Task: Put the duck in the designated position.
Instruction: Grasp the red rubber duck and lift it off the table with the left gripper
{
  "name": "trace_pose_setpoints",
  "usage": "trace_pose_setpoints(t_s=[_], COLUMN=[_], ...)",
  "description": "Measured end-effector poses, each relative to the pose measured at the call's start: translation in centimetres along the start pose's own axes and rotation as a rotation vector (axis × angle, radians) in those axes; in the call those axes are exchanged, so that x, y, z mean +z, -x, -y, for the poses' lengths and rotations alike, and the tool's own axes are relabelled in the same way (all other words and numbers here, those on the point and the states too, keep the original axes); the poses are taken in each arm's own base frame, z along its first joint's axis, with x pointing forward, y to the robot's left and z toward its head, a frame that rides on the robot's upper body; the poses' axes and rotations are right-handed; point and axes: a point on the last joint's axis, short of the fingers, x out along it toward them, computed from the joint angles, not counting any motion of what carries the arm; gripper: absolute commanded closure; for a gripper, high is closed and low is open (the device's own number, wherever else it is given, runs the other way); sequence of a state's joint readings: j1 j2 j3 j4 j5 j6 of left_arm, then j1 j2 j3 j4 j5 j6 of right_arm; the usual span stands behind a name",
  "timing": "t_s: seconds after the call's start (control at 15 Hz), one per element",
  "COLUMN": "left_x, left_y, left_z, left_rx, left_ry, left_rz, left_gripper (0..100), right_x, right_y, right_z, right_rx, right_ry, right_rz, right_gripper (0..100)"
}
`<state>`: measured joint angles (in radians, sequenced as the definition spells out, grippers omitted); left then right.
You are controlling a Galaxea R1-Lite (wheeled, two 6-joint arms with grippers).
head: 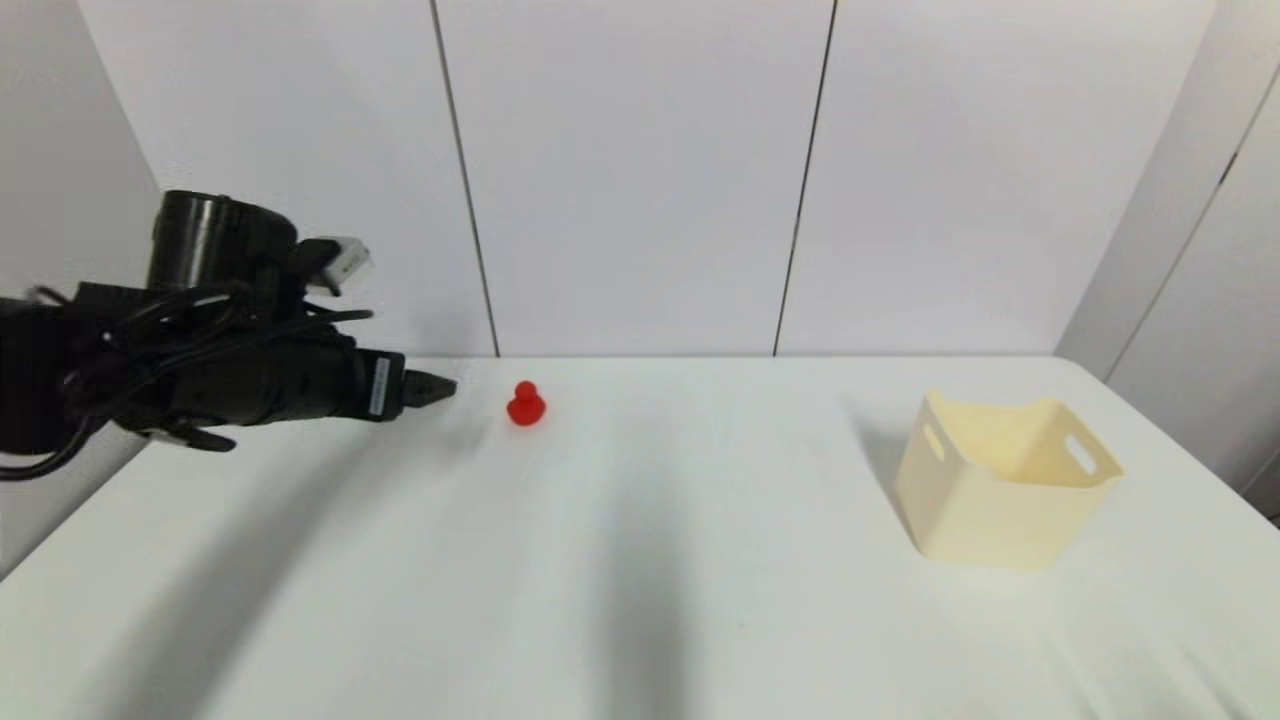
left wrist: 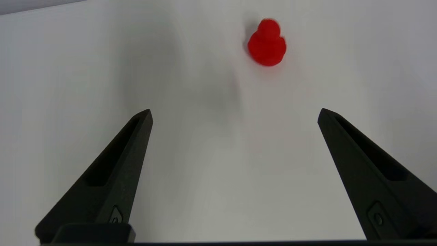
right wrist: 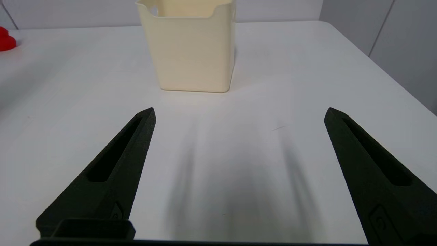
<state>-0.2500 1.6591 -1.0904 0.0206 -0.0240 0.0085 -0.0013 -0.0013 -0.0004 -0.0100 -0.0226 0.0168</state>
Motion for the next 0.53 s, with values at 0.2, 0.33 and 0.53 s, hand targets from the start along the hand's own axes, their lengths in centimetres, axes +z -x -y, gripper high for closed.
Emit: trace_pose_setpoints(t_s=[0.2,0.33,0.53], left_x=[1.5,1.7,1.6], left_y=[-3.3,-5.4,-7.9], left_z=[1.3,2.5,3.5], left_rx=[-0.033,-0.054,-0.066], left_ry=[0.001,0.046,0.06], left_rz=[-0.042,-0.068,-0.095], left_gripper=[100,100,100], right_x=[0.0,0.0,0.0], right_y=[0.0,0.0,0.0], right_z=[0.0,0.0,0.0], right_rx=[0.0,0.0,-0.001], right_ry=[0.0,0.0,0.0], right_rz=[0.0,0.0,0.0], right_gripper=[0,0,0])
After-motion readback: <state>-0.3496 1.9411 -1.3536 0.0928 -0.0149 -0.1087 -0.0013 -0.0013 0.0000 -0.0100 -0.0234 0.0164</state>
